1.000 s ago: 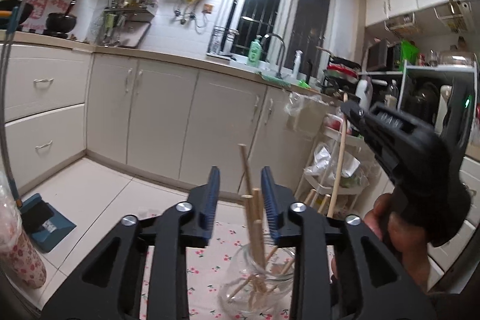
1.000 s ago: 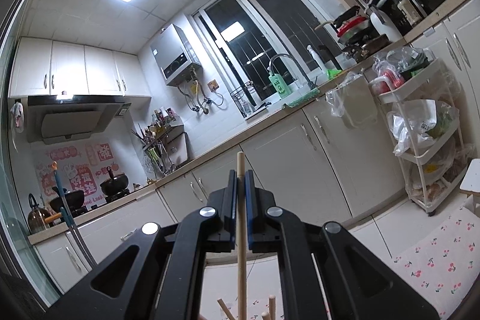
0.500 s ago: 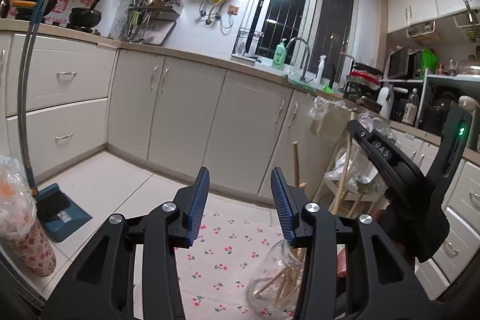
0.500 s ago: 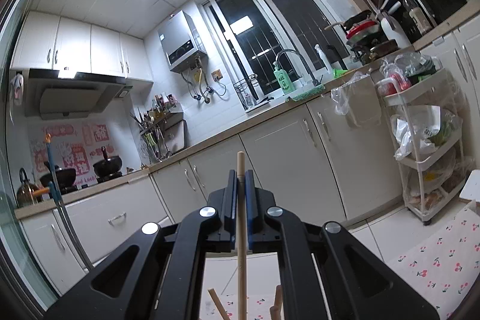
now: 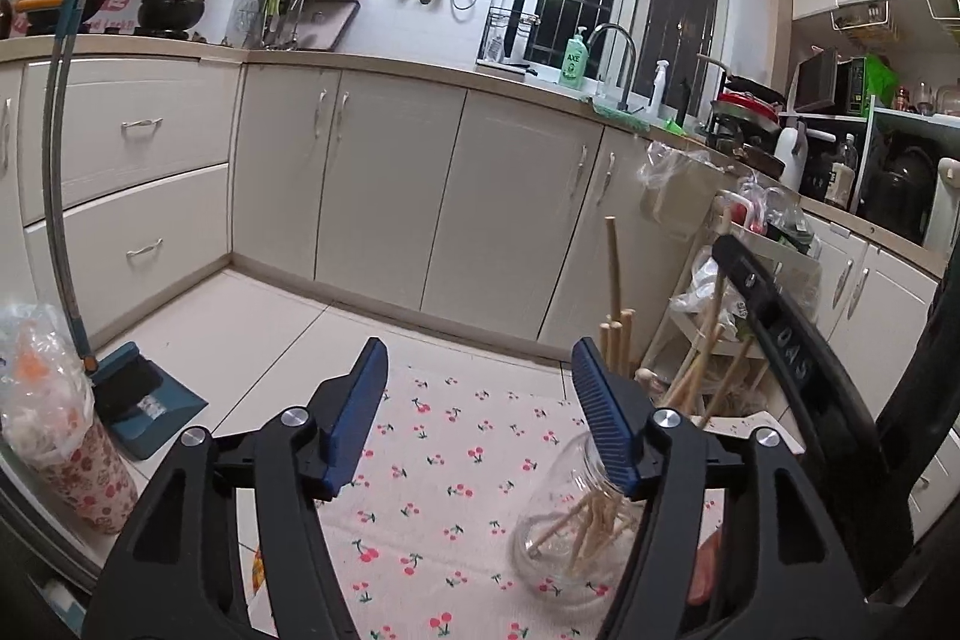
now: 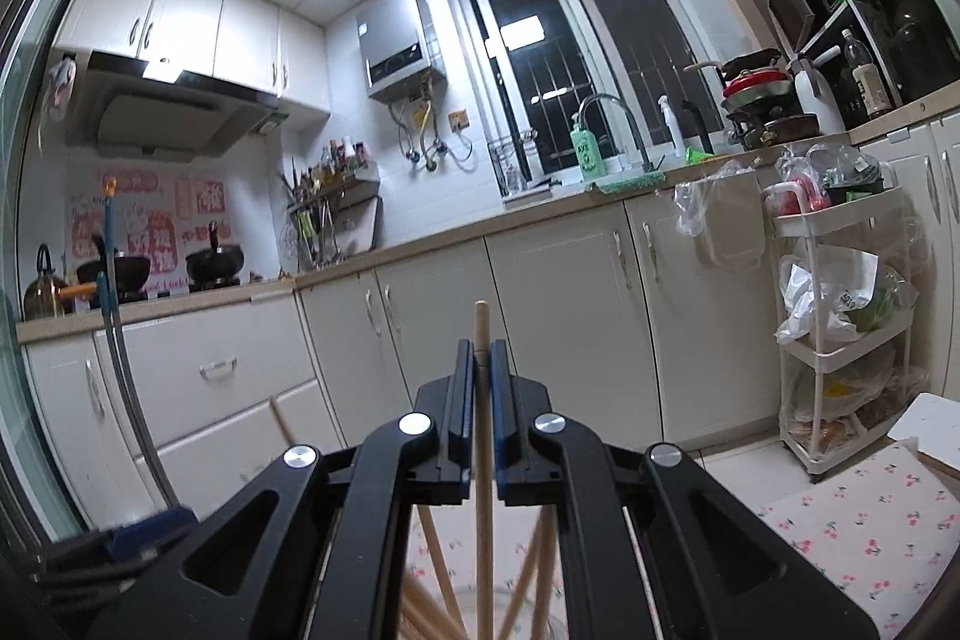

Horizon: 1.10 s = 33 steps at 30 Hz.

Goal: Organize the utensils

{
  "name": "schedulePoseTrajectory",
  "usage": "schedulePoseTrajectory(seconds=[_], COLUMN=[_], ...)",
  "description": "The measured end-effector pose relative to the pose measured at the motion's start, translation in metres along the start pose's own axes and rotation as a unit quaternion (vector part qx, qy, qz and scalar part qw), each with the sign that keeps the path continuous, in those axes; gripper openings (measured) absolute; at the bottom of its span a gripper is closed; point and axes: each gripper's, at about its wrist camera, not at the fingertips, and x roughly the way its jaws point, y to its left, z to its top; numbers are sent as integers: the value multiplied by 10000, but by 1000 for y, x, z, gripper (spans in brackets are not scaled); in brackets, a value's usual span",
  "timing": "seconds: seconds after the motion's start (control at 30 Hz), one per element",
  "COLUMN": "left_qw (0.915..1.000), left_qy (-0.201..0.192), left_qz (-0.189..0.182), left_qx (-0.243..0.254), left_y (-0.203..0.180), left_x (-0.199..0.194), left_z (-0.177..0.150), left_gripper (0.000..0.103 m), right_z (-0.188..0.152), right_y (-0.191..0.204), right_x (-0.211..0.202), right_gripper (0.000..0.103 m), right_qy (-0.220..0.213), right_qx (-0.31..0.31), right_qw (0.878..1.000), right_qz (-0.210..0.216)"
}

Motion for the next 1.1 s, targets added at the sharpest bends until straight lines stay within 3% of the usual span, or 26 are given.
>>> schedulePoseTrajectory(seconds=[0.07, 0.27, 0.33, 0.4, 0.6, 0.8, 1.1], left_qw=[10000, 9998, 9994, 9987, 9951, 9913, 9893], left_qy=[8, 182, 278, 391, 738, 949, 985], left_qz=[4, 110, 171, 269, 435, 463, 514], left_qx=[7, 19, 81, 178, 485, 781, 950], left_y=[-3, -3, -4, -9, -31, -56, -72], left_x=[-7, -38, -49, -60, -108, -164, -248], left_z=[-1, 0, 1, 2, -1, -5, -1], left_gripper=[64, 67, 67, 70, 81, 89, 94], right_z=[0, 5, 5, 5, 5, 19, 48], right_y=[-2, -10, -12, -15, -22, -16, 5], right_x=[-10, -52, -74, -98, -157, -203, -270], right_gripper=[29, 36, 45, 62, 79, 90, 92], right_qy=[48, 384, 625, 898, 1707, 2128, 2247], right_qx=[15, 100, 136, 211, 407, 295, 291], right_qw=[10000, 9992, 9976, 9945, 9793, 9690, 9664], right_qz=[-47, -92, -245, -503, -1010, -1217, -1215])
